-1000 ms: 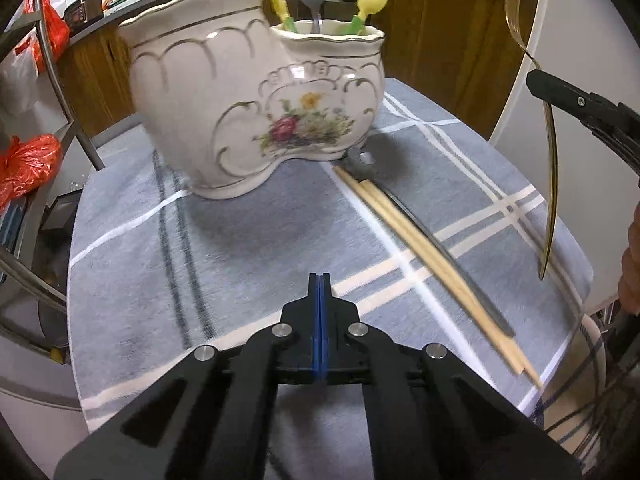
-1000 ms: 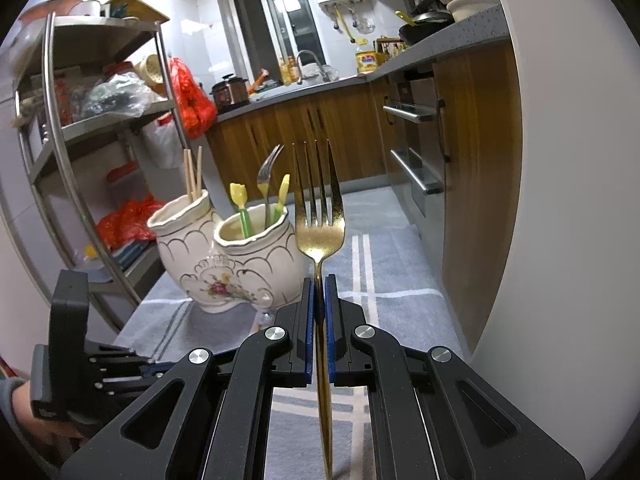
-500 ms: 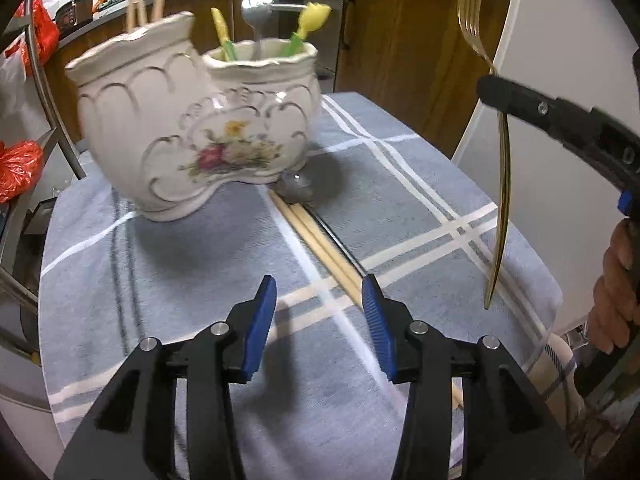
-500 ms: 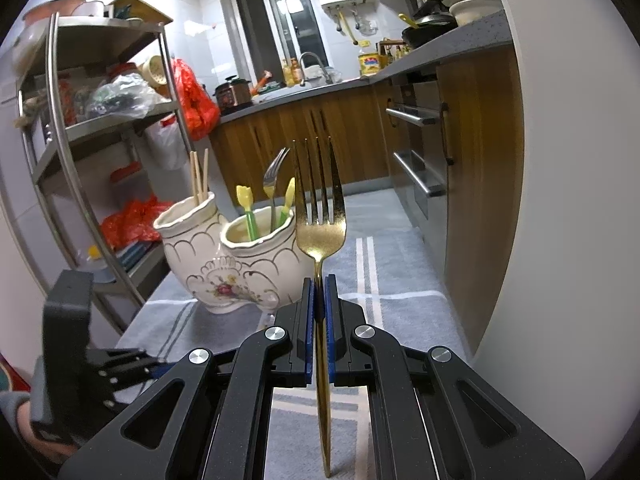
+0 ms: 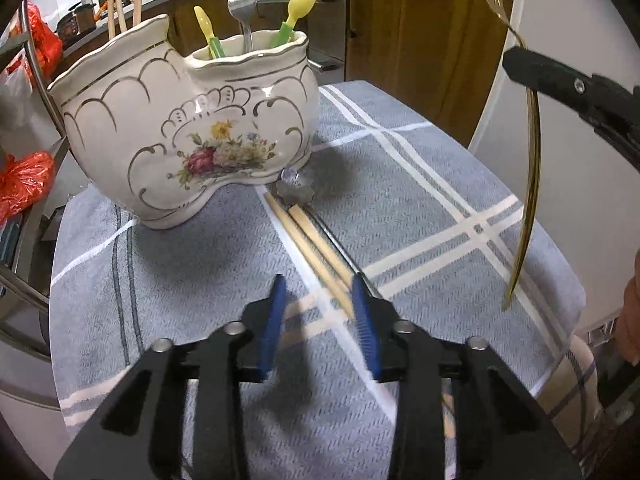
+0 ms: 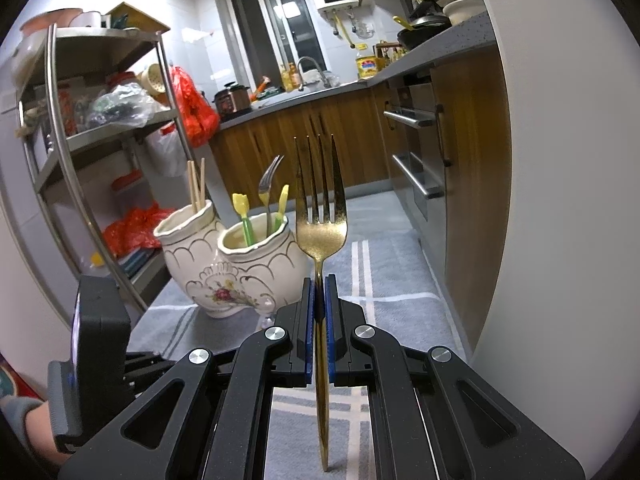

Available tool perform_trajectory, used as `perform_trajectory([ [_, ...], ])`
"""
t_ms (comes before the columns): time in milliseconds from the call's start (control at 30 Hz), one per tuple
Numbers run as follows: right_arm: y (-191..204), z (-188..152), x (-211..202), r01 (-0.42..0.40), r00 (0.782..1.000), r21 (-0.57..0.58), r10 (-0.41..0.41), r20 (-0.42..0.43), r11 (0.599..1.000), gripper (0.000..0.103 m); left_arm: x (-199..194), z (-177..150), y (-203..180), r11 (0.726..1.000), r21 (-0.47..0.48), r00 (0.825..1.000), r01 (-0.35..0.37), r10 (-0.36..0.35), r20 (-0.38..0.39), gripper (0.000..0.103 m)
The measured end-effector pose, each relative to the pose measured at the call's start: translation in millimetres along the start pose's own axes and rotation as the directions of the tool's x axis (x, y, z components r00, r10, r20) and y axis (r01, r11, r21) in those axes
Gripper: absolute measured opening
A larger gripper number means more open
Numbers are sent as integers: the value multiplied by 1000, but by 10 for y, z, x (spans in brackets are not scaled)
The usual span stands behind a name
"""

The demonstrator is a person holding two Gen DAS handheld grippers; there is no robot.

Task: Organize utensils
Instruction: 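Grasp a wooden chopstick with the left tool while the right holds the gold fork raised, then carry chopstick into larger pot with left tool while right lowers gold fork into smaller pot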

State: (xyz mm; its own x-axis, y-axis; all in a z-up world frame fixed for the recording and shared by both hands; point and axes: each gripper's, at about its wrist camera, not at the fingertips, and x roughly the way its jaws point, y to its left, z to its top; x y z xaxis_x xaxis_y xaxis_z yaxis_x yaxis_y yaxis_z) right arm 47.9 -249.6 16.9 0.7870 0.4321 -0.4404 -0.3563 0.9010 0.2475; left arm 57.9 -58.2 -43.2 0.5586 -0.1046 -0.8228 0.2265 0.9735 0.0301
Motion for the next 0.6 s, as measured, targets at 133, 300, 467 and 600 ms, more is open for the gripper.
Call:
perform_trajectory([
  [133, -13, 8, -28, -1, 1000, 5, 1, 11, 1000, 6, -28, -45, 59, 1000, -16, 1000, 9, -9, -9, 28],
  [300, 30, 1, -44, -9, 1000, -4, 9, 8, 1000, 6, -27, -72, 44, 999, 23, 999, 34, -33, -19, 15],
  [467, 51, 18, -92, -15, 1000, -7, 16, 18, 1000, 6, -86, -136, 201, 996, 43, 997, 76, -75, -26, 9],
  [600, 97, 30, -109, -26, 999, -16, 26, 23, 1000, 6, -145, -220, 331, 995, 64, 997, 74, -73, -18, 6],
])
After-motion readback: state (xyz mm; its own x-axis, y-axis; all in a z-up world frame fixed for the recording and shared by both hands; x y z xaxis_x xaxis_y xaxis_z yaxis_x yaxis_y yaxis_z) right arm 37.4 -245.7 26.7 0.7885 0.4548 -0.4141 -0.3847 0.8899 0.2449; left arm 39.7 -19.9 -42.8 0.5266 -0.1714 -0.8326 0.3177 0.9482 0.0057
